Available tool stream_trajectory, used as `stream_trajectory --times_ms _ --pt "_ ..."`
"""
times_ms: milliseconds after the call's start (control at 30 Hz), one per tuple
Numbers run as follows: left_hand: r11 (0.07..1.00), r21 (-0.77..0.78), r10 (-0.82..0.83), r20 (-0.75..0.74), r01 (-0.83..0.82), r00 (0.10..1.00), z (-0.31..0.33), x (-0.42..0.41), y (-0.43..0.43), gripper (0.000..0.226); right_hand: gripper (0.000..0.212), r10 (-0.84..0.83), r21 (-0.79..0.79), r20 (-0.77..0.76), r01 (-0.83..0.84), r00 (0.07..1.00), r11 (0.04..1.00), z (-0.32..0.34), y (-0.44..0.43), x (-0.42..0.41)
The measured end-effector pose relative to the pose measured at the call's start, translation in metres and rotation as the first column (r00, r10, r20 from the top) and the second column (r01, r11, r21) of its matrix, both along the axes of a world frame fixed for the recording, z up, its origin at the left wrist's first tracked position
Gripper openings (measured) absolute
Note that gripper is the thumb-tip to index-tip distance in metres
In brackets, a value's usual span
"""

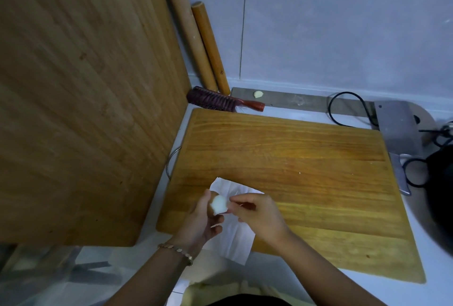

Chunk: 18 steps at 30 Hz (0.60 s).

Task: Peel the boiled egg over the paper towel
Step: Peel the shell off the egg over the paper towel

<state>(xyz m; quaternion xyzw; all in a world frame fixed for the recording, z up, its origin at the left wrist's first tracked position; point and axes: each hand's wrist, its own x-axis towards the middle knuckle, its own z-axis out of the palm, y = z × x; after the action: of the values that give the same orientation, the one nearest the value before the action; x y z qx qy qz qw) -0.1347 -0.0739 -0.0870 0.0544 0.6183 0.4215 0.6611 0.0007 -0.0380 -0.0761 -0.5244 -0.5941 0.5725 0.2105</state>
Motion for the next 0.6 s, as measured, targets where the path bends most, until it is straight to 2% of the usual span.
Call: stream_trajectory --times_ms 67,133,200,267,433,533,600 --pt "0.999 0.042 -0.008 0.087 0.004 0.996 0.0 0.0 0.001 0.04 0.011 -0.036 -0.056 -0.048 0.033 0.998 0.998 0.003 0.0 0.0" --pt "0.998 0.069 -0.013 0.156 0.002 0.988 0.001 0.001 0.002 0.041 0.007 -0.043 -0.039 -0.089 0.04 0.995 0.998 0.006 0.0 0.001" --pt "0.998 0.06 -0.004 0.217 -0.009 0.976 0.004 0.002 0.003 0.042 0.013 -0.036 -0.014 -0.142 0.035 0.989 0.999 0.008 0.0 0.003" --pt "0.999 0.051 0.004 0.213 -0.015 0.977 0.007 0.002 0.004 0.04 0.018 -0.028 0.011 -0.14 0.03 0.99 0.999 0.007 0.0 0.005" --pt "0.995 0.07 -0.068 -0.12 0.077 0.99 0.014 -0.001 -0.001 0.018 0.012 -0.028 0.172 0.061 0.018 0.998 0.985 0.004 0.001 0.008" --pt "0.96 0.121 -0.207 -0.304 0.253 0.93 0.02 -0.001 -0.006 0.02 0.014 0.069 0.312 0.058 -0.084 0.996 0.946 0.009 0.001 0.005" --pt "0.938 0.122 -0.259 -0.374 0.324 0.891 0.023 0.0 -0.007 0.026 0.015 0.167 0.378 0.092 -0.19 0.982 0.906 0.012 0.0 0.003"
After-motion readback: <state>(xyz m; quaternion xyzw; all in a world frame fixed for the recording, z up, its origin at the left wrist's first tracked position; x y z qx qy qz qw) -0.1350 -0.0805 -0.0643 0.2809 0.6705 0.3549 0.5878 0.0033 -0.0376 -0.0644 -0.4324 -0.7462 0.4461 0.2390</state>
